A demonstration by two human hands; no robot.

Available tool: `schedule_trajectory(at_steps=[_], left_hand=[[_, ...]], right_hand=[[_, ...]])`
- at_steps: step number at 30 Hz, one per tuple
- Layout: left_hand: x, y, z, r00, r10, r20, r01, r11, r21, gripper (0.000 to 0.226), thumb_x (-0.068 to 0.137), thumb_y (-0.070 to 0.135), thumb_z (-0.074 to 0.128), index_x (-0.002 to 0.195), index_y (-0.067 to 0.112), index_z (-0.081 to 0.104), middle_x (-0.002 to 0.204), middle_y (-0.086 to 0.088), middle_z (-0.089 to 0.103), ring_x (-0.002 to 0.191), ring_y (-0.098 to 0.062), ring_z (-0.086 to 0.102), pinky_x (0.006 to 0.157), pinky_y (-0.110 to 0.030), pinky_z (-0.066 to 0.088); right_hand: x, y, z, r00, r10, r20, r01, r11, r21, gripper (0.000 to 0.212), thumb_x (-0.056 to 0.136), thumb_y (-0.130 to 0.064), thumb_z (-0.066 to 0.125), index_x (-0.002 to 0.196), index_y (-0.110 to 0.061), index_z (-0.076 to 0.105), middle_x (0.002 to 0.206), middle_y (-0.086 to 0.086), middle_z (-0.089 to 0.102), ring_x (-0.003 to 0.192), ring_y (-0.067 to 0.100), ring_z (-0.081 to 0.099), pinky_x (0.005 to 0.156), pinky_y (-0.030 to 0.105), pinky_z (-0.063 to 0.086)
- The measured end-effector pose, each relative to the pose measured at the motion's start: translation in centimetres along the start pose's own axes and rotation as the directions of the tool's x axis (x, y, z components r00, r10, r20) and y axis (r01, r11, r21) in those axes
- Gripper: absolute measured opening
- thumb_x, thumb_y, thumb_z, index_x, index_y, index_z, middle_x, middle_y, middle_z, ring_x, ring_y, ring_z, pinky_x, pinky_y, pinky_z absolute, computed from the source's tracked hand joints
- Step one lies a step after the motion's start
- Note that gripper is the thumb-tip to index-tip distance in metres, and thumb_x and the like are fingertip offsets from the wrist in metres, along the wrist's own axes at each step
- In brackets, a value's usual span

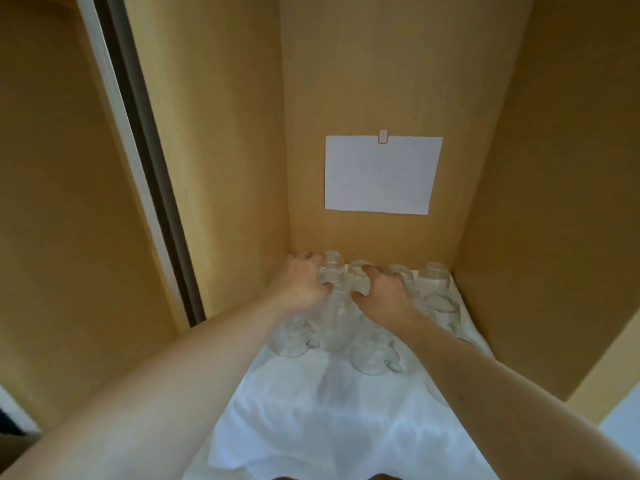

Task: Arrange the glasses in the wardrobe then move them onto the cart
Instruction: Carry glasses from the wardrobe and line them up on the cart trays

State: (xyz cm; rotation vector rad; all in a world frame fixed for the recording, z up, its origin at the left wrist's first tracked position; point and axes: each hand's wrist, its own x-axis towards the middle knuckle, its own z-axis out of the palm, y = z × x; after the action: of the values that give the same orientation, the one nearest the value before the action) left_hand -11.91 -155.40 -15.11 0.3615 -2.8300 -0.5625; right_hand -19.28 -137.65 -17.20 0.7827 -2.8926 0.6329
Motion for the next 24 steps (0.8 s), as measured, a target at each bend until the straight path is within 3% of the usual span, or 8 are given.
schedule_trajectory(at_steps=[5, 18, 24], left_hand=[[5.3, -0.4, 0.7, 0.997, -0.076, -0.004, 0.075, 0.993, -0.092, 0.063, 0.088, 0.039, 0.072, 0.143, 0.014, 0.052, 0.142, -0.015, 0.053, 0.130, -0.034, 0.052, 0.101, -0.031, 0.043], [15.0, -2.9, 4.9, 0.985, -0.139, 0.104, 0.151, 0.981, -0.122, 0.076, 0.083, 0.052, 0.074, 0.149, 0.027, 0.046, 0.153, -0.004, 0.042, 0.134, -0.027, 0.047, 0.105, -0.037, 0.048], [17.9, -3.1, 6.9, 0.976, -0.108, 0.189, 0.128, 0.987, -0.100, 0.073, 0.086, 0.044, 0.075, 0.150, 0.030, 0.044, 0.153, -0.005, 0.038, 0.133, -0.027, 0.047, 0.087, -0.026, 0.049]], right_hand=[[4.9, 1.4, 0.8, 1.000, 0.020, -0.001, -0.020, 1.000, -0.002, 0.062, 0.091, -0.045, 0.065, 0.146, -0.020, 0.049, 0.143, 0.009, 0.054, 0.130, 0.035, 0.050, 0.104, 0.042, 0.047], [14.6, 3.7, 4.5, 0.984, 0.065, 0.166, -0.057, 0.997, -0.048, 0.069, 0.091, -0.046, 0.066, 0.150, -0.018, 0.043, 0.144, 0.015, 0.050, 0.134, 0.037, 0.046, 0.108, 0.041, 0.045], [17.3, 4.3, 5.7, 0.951, 0.051, 0.305, -0.045, 0.999, -0.027, 0.071, 0.085, -0.047, 0.071, 0.145, -0.017, 0.049, 0.138, 0.012, 0.058, 0.128, 0.032, 0.053, 0.101, 0.035, 0.048]])
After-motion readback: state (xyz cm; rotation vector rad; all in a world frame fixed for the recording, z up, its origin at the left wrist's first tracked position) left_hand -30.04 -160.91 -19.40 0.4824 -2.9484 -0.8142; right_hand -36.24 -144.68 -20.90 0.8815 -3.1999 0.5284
